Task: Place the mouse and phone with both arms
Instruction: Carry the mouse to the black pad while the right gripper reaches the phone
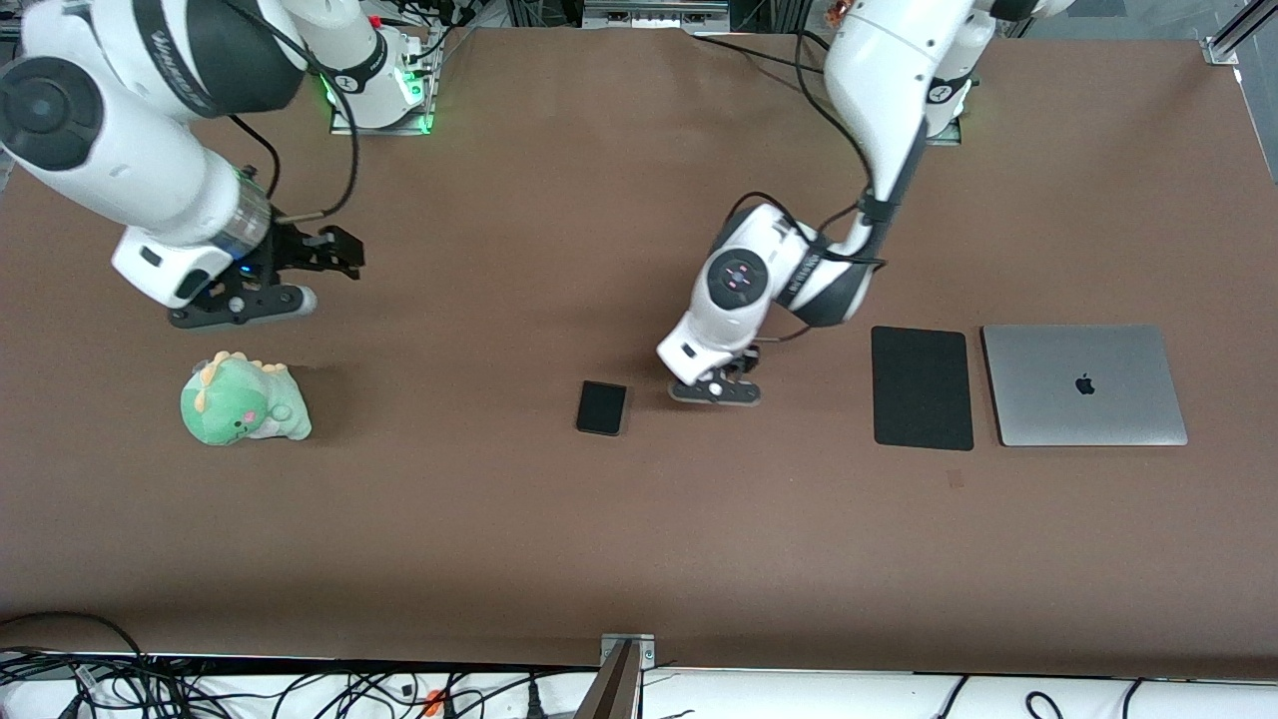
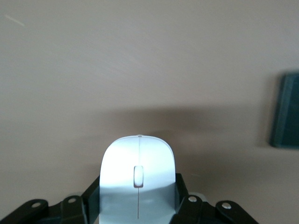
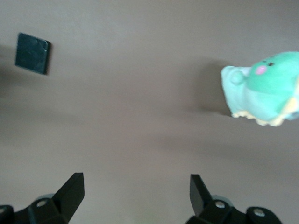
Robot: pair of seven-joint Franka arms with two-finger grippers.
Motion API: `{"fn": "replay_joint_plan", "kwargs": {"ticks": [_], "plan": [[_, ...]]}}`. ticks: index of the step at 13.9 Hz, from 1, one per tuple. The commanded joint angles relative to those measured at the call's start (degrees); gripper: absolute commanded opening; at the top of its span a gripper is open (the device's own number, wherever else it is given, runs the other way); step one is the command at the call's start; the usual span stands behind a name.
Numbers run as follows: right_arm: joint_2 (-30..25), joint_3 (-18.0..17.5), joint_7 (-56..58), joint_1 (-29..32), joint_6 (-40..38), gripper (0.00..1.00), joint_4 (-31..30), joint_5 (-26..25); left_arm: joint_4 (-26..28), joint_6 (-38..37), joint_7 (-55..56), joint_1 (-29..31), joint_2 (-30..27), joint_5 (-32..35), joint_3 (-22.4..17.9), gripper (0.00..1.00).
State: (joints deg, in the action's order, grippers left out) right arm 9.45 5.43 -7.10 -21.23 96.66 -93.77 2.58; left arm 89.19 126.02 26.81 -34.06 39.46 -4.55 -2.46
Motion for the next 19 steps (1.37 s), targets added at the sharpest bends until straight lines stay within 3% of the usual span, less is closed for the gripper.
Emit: {"fn": "replay_joint_plan", "kwargs": {"ticks": [1,3,4,6,8,12,13,14,15,19], "plan": [[3.37,0.19,-5.98,-2.14,4.13,1.0,0.16,3.12,-2.53,-8.49,-11.82,10.81,-2.89,0.86,0.35,0.52],[7.23,0.19,-12.47,-5.12,8.7,1.0,0.16,3.39,-1.92,-9.74,-21.06,18.82,-3.34,0.77,0.44,0.51],[9.16,0.19,-16.33,-6.97,11.33,1.0,0.25,3.39,-1.13,-9.74,-24.32,21.99,-3.25,0.94,0.35,0.57],[13.29,0.19,-24.07,-10.4,16.96,1.0,0.51,3.39,1.85,-9.48,-26.37,26.48,-3.43,1.12,0.35,0.57],[17.42,0.19,-31.1,-13.65,22.76,1.0,0.86,3.39,6.06,-7.56,-27.95,27.64,-4.13,2.17,0.35,0.52],[27.09,0.19,-40.88,-19.71,35.76,1.0,2.0,3.22,17.93,4.47,-31.11,28.26,-7.2,2.18,0.44,0.54],[29.55,0.19,-41.85,-20.69,37.71,1.0,3.31,3.22,19.43,5.8,-31.3,29.04,-7.55,2.18,0.61,0.6],[31.4,0.19,-43.16,-21.39,38.68,1.0,4.81,3.13,19.71,6.42,-31.38,29.23,-7.65,2.18,0.7,0.76],[33.07,0.19,-44.13,-21.49,38.95,1.0,6.3,2.96,19.45,6.43,-31.47,29.23,-7.65,2.18,0.7,1.0],[38.53,0.28,-44.94,-22.28,41.76,1.0,11.14,2.61,16.39,5.21,-31.04,29.14,-9.22,2.17,0.88,1.0]]}}
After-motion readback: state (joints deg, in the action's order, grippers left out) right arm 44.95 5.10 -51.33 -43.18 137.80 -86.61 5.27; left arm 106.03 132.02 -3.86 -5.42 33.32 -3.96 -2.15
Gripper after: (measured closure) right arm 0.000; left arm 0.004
